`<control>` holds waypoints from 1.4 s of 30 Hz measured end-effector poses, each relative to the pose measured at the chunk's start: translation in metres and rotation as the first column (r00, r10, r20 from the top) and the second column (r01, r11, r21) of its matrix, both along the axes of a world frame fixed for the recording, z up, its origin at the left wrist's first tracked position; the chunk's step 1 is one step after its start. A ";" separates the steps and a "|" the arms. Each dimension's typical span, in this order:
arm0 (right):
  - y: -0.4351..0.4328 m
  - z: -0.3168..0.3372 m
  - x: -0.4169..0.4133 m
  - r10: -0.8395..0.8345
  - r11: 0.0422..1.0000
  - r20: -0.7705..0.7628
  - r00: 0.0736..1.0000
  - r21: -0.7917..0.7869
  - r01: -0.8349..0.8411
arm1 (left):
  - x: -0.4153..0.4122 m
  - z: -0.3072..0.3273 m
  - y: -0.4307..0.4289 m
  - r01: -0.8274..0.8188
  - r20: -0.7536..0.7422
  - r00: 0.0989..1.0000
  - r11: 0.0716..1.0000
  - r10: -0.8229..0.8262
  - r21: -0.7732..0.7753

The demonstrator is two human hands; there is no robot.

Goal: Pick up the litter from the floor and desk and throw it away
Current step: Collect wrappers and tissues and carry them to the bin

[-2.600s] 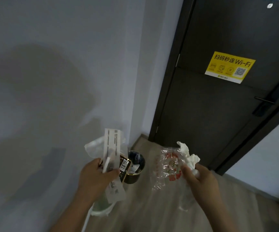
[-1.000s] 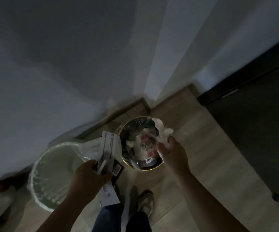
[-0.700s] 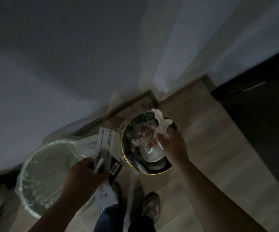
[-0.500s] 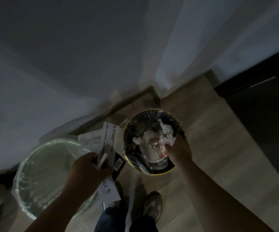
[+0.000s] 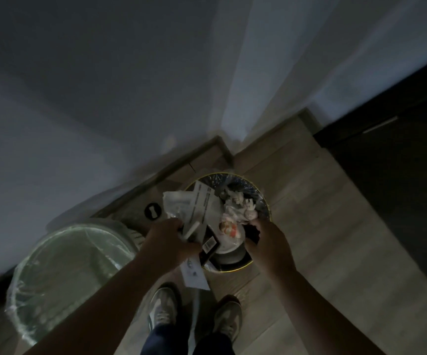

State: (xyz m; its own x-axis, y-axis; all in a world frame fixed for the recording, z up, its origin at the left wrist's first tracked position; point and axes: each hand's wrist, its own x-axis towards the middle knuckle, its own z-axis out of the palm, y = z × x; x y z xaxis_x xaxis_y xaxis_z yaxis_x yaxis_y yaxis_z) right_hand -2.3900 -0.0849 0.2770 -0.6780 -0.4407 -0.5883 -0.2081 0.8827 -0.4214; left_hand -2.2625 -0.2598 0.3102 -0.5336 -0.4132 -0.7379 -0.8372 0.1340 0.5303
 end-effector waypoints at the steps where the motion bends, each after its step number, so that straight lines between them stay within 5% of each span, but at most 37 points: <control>1: 0.006 0.001 -0.001 -0.020 1.000 0.001 1.000 -0.005 0.020 | -0.008 -0.007 0.002 0.032 0.020 0.999 0.999 -0.033 0.020; 10: 0.050 -0.011 -0.011 -0.129 0.991 0.005 0.992 0.038 0.129 | -0.063 -0.072 0.015 -0.021 0.182 0.982 0.938 -0.045 0.347; 15: 0.058 -0.030 -0.017 -0.159 0.987 0.013 0.987 0.014 0.159 | -0.081 -0.106 0.020 -0.072 0.208 0.978 0.931 -0.004 0.357; 25: 0.080 -0.051 -0.014 -0.205 0.979 0.074 0.976 0.026 0.204 | -0.095 -0.135 0.053 -0.007 0.262 0.965 0.995 0.032 -0.096; 32: 0.073 -0.044 -0.015 -0.220 0.975 0.069 0.973 0.033 0.219 | -0.063 -0.117 0.052 0.284 0.336 0.928 0.890 -0.161 -0.356; 36: 0.064 -0.041 -0.016 -0.203 0.979 0.059 0.977 0.013 0.202 | -0.055 -0.124 0.041 0.388 0.275 0.908 0.883 -0.316 -0.263; 42: 0.061 -0.040 -0.015 -0.185 0.983 0.047 0.982 0.006 0.185 | -0.062 -0.113 0.025 0.127 0.086 0.990 0.962 -0.109 -0.241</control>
State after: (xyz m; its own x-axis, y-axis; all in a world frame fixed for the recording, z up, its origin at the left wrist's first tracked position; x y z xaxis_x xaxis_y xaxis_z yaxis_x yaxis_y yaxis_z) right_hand -2.4052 -0.0239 0.2370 -0.7194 -0.3096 -0.6218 -0.0216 0.9047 -0.4255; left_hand -2.3250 -0.2348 0.1970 -0.5392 -0.5235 -0.6597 -0.8420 0.3523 0.4086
